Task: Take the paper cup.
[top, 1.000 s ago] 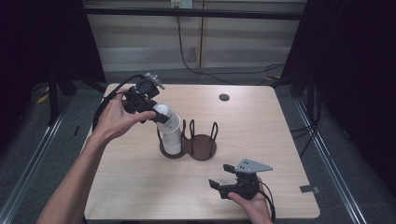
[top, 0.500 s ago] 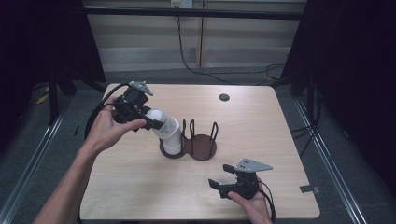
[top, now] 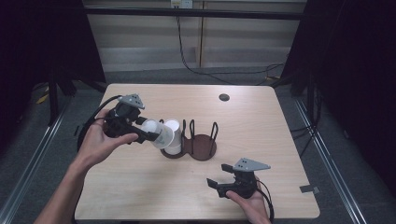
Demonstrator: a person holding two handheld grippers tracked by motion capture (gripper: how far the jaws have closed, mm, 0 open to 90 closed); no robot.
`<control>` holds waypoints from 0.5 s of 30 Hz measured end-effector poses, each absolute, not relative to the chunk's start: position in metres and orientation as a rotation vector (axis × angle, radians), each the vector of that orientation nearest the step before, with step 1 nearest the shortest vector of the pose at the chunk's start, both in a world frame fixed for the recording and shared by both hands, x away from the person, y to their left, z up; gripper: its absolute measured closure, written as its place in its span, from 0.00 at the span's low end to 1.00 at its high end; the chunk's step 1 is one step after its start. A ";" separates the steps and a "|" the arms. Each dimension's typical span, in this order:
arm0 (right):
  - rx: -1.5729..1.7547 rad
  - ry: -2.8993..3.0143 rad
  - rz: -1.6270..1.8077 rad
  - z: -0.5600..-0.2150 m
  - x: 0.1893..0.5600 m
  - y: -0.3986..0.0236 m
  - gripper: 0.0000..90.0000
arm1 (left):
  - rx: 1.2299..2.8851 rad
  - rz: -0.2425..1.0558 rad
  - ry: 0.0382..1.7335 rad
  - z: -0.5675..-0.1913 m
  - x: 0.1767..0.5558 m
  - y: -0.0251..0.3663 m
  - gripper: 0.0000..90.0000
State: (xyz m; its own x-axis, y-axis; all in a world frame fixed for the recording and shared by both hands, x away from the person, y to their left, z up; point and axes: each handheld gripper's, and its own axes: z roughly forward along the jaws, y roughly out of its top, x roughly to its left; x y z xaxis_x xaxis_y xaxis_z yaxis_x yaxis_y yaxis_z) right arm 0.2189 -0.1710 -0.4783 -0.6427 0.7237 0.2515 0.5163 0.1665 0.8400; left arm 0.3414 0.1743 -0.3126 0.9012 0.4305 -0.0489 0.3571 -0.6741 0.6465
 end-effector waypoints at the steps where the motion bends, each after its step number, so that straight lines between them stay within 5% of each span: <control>1: 1.207 2.233 1.473 -0.478 0.219 -0.171 0.19 | 2.359 0.141 0.553 -0.314 0.337 0.174 0.42; 15: 1.145 2.246 1.528 -0.476 0.217 -0.167 0.19 | 2.378 0.087 0.455 -0.363 0.311 0.173 0.41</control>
